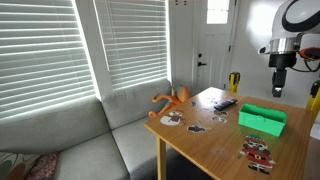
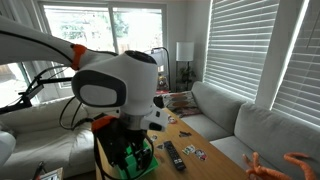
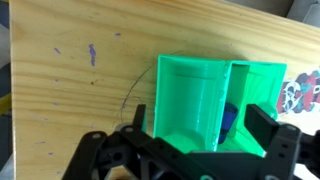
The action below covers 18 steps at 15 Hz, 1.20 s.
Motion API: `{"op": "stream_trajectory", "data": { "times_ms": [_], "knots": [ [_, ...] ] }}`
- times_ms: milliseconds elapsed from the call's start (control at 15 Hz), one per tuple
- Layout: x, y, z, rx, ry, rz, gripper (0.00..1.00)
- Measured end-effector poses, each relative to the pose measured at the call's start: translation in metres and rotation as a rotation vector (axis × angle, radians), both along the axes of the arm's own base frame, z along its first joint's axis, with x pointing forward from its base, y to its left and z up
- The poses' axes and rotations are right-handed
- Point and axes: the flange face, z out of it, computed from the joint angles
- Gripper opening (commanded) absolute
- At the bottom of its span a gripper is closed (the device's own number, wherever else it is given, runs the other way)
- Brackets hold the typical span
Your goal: Put the blue car in the green lunchbox and then close the lid of the lunchbox
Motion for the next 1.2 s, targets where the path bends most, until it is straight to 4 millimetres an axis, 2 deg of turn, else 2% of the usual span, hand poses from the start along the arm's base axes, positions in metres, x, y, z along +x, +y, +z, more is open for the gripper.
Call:
{"op": "stream_trajectory", "data": {
  "times_ms": [467, 933, 1200],
  "knots": [
    [-0.001, -0.007, -0.009, 0.076, -0.033, 0.103, 1.00],
    [-0.004, -0.033, -0.048, 0.263, -0.088, 0.200, 1.00],
    [-0.009, -0.043, -0.060, 0.387, -0.094, 0.230, 1.00]
  ]
}}
